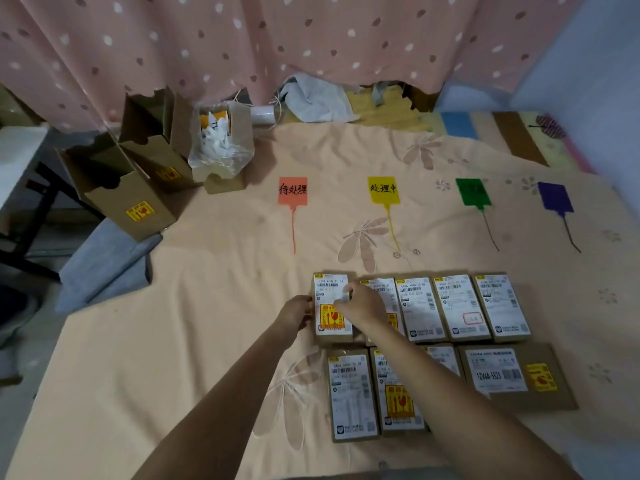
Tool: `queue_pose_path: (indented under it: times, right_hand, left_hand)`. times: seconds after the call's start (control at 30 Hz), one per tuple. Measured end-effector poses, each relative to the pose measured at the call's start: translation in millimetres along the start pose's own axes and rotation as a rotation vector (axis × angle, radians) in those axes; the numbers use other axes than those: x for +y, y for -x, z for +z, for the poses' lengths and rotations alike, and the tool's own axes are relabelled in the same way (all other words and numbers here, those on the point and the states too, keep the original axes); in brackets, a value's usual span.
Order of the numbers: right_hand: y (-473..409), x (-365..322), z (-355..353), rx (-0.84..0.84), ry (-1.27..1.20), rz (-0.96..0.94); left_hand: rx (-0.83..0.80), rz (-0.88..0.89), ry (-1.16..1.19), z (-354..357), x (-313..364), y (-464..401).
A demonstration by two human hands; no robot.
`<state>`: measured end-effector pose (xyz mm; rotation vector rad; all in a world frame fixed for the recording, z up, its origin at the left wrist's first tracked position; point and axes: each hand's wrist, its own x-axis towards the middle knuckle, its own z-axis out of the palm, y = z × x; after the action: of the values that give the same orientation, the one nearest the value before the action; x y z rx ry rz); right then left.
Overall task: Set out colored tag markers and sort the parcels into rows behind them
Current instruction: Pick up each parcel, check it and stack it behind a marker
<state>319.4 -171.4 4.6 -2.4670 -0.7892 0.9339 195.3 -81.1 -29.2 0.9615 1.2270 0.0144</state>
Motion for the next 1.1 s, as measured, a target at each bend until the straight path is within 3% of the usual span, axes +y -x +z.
queue_pose_path:
  times: [0.2,0.33,0.47,0.67,0.8,0.93,1.1]
  right_hand:
    - [1.1,-32.3,-5.6,0.060,-0.191,0.009]
    - [0.6,-50.5,-15.0,0.011,-0.309,0.021]
    - [-0.4,-55.0,-26.6,-0.071,-0.542,0.036]
    - [2.1,-43.2,-38.9,-0.134,-0.816,0.037]
    - [13.3,-43.8,-47.7,-0.168,-0.932,0.020]
    - [21.6,-48.8,-57.0,-0.180,-0.937,0.017]
    - [42.3,-60.7,-73.9,0.214,-0.334,-0.190]
  left_hand:
    - [0.059,0.180,0.148,-23.2,21.5,15.7]
    - [0.010,0.311,0.164,-30.2,38.7,26.2]
    - [-0.010,0.323,0.200,-38.4,53.7,29.3]
    - [-0.188,0.290,0.112,-42.8,73.5,51.2]
    - [-0.394,0.220,0.067,-37.8,79.2,63.6]
    - [-0.404,0.200,0.138,-26.9,76.6,67.8]
    - [-0.211,0.254,0.140,-17.5,78.8,69.3]
